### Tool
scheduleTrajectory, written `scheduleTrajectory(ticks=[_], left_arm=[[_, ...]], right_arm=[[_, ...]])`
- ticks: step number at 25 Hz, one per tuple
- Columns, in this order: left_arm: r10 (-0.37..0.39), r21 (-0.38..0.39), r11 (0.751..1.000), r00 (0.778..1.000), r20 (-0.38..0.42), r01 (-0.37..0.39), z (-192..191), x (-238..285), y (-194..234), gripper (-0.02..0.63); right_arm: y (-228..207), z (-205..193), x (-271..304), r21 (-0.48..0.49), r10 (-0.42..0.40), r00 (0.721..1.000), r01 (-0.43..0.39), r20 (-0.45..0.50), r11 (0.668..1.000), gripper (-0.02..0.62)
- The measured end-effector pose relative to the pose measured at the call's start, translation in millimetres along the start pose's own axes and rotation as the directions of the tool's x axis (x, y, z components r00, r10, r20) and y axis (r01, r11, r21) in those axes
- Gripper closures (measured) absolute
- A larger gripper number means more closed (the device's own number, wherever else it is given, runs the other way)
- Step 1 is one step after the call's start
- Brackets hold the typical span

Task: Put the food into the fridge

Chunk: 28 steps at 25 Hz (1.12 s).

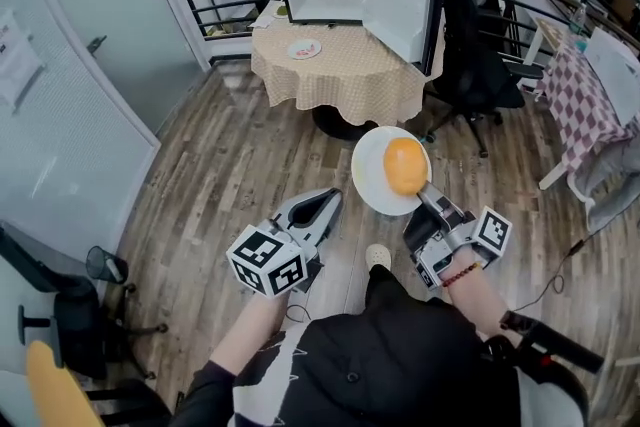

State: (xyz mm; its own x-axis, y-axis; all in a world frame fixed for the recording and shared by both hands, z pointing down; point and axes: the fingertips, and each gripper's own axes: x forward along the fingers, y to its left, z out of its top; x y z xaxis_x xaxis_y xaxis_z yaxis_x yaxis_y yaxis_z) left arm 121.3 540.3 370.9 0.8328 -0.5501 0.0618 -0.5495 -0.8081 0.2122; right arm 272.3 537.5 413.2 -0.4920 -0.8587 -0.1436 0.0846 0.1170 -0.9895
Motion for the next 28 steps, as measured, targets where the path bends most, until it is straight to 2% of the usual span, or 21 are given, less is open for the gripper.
scheduleTrajectory(ticks=[6,10,15,22,28], left_arm=[[0.046,-0.043,0.998,0.999,-0.004,-0.046,-0.6,-3.0,29.0,0.592],[0.044,-0.009,0.999,0.999,-0.028,-0.044,1.5,13.5,62.4,0.591],[0.036,-0.005,0.999,0.998,-0.051,-0.037,7.6,46.1,114.7,0.591],[-0.003,-0.044,0.999,0.999,-0.042,0.001,34.7,86.1,188.8,0.591],[0.041,-0.068,0.997,0.999,0.006,-0.04,40.8,101.4,243.4,0.592]], right_arm=[[-20.5,1.5,35.7,0.022,-0.034,0.999,0.034,0.001,0.999,0.571],[-39.8,10.1,72.4,0.025,-0.073,0.997,0.073,-0.025,0.997,0.571],[-52.0,33.2,134.3,0.019,-0.106,0.992,0.108,-0.065,0.994,0.571],[-50.9,71.1,243.6,0.011,-0.08,0.993,0.081,-0.089,0.997,0.571],[-59.3,93.5,304.7,-0.004,-0.071,0.991,0.071,-0.113,0.997,0.571]])
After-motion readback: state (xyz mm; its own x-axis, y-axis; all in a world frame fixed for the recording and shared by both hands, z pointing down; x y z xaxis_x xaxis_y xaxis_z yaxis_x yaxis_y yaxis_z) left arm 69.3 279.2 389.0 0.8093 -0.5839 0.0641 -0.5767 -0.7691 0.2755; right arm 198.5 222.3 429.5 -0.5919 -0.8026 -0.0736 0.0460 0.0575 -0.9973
